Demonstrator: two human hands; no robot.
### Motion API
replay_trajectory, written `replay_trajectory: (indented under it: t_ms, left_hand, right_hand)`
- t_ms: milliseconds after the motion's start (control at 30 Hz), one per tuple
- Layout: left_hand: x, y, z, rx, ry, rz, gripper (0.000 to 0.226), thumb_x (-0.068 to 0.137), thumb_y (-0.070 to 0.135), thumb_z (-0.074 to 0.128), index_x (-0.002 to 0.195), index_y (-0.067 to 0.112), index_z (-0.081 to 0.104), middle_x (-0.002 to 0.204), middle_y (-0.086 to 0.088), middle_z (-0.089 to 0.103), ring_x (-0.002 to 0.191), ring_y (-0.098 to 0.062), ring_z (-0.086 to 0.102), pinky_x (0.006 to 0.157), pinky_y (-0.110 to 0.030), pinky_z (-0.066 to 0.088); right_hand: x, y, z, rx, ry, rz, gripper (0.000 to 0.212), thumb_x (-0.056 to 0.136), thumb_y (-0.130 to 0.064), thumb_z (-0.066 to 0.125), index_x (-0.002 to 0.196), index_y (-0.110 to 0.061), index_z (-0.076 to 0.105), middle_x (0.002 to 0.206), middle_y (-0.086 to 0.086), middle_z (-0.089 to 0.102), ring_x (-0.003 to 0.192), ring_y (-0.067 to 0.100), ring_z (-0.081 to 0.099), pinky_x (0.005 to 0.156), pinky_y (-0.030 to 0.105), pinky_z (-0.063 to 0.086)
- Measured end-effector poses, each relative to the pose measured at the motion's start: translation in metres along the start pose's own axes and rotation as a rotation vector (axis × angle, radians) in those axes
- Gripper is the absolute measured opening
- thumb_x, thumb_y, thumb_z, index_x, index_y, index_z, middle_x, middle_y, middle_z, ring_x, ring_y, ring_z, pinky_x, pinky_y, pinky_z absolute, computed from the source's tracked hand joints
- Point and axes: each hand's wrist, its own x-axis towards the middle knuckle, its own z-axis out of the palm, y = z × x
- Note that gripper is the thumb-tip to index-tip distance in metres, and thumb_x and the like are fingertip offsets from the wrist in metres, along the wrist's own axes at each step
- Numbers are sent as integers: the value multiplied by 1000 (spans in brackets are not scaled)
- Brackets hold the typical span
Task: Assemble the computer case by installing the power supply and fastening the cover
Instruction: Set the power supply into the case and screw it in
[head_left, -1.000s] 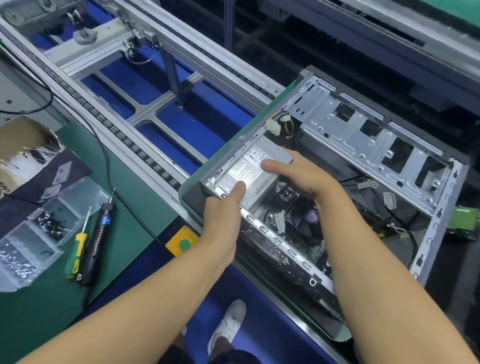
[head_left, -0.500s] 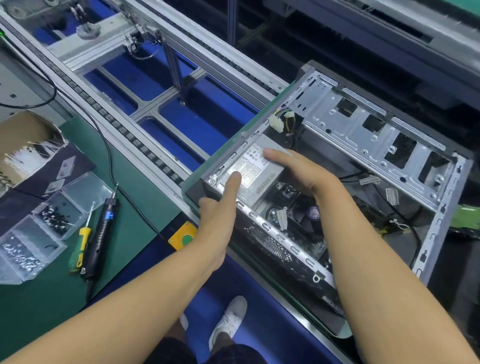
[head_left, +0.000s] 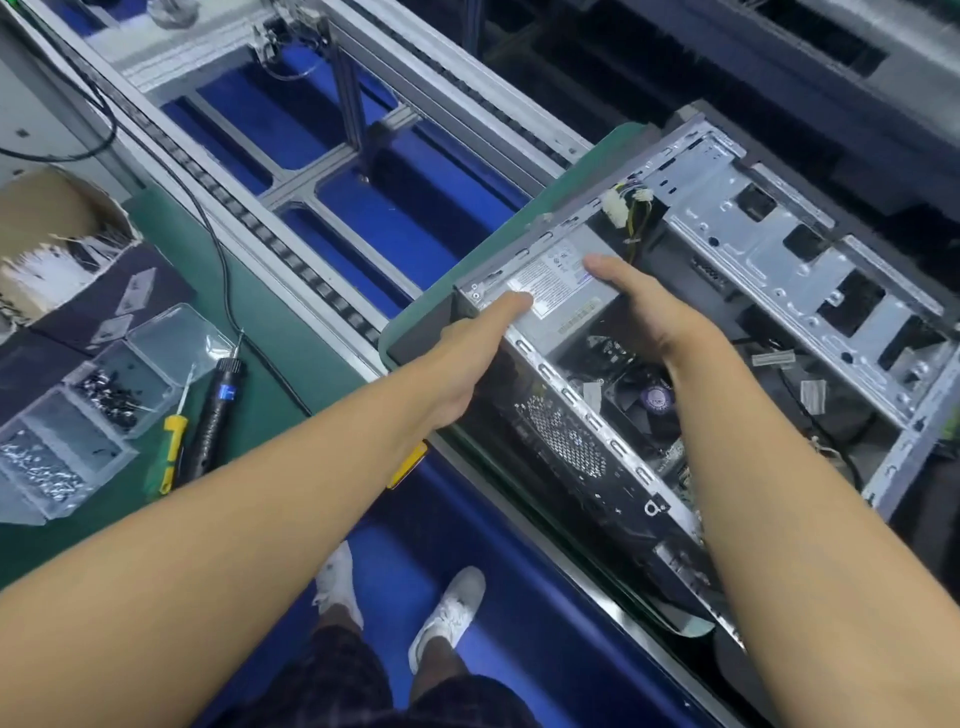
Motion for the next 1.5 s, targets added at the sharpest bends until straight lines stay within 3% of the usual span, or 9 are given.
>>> replay_trajectory:
  t_ms: [167, 300, 567, 700, 900, 1000, 1200, 1367, 1500]
  left_hand:
    - [0, -25, -22, 147, -66, 33, 133, 61, 95, 49, 159, 23, -3, 167, 6, -2, 152, -18, 12, 122, -50, 19]
    - [-4, -36, -37, -98, -104, 18, 108, 77, 70, 63, 156, 10, 21, 162, -2, 28, 143, -18, 37, 121, -44, 27]
    - [-19, -21, -27, -262, -104, -14, 122, 57, 55, 72, 151, -3, 20, 164, -12, 19, 149, -34, 23, 117, -57, 29]
    - [-24, -22, -21, -362, -51, -13, 114, 55, 53, 74, 149, 5, 31, 155, -10, 40, 141, -34, 39, 115, -64, 26]
    - [-21, -24, -13, -330, -44, -38, 126, 58, 59, 69, 160, 23, 4, 166, -1, 14, 150, -31, 21, 117, -62, 21]
    - [-22, -26, -8, -336, -5, -38, 122, 63, 60, 66, 159, 21, 2, 165, 4, 13, 150, -26, 20, 117, -60, 24]
    - [-34, -36, -3, -417, 85, 42, 102, 51, 64, 66, 141, 21, 42, 141, 1, 55, 131, -26, 51, 114, -58, 33]
    - [-40, -45, -3, -403, 178, 111, 122, 44, 70, 65, 146, 9, 38, 141, -12, 56, 132, -36, 50, 115, -51, 35]
    - [-39, -57, -10, -417, 143, 63, 94, 55, 64, 74, 132, 13, 57, 129, 2, 65, 126, -17, 56, 118, -41, 32]
  right_hand:
    - [-7, -4, 4, -70, 86, -46, 49, 104, -39, 52, 142, -8, 56, 139, 14, 65, 130, 32, 60, 113, 42, 44]
    - [-14, -6, 11, -124, 165, -80, 42, 106, -36, 52, 133, -4, 60, 136, 17, 66, 125, 33, 63, 112, 43, 46]
    - [-16, -7, 24, -132, 217, -46, 45, 90, -61, 67, 111, -21, 73, 112, 4, 78, 108, 24, 72, 115, 50, 40]
    - [-14, -3, 24, -121, 251, -56, 36, 94, -54, 65, 104, -20, 73, 104, 3, 79, 91, 17, 75, 107, 43, 47]
    - [-5, -5, 15, -134, 215, -60, 43, 89, -53, 69, 112, -15, 71, 112, 11, 77, 100, 25, 72, 109, 47, 49]
    - [0, -6, 8, -124, 161, -69, 45, 84, -51, 71, 112, -16, 71, 104, 6, 78, 95, 21, 73, 94, 38, 53]
    - [5, -12, 14, -175, 55, -95, 47, 92, -45, 69, 122, -9, 66, 112, 11, 74, 99, 23, 70, 93, 36, 54]
    - [3, -18, 27, -227, 10, -92, 52, 84, -50, 67, 120, -12, 67, 116, 13, 70, 104, 26, 65, 104, 44, 46]
    - [3, -14, 26, -269, 16, -90, 43, 96, -50, 62, 118, -15, 70, 107, 3, 76, 97, 17, 72, 92, 33, 50]
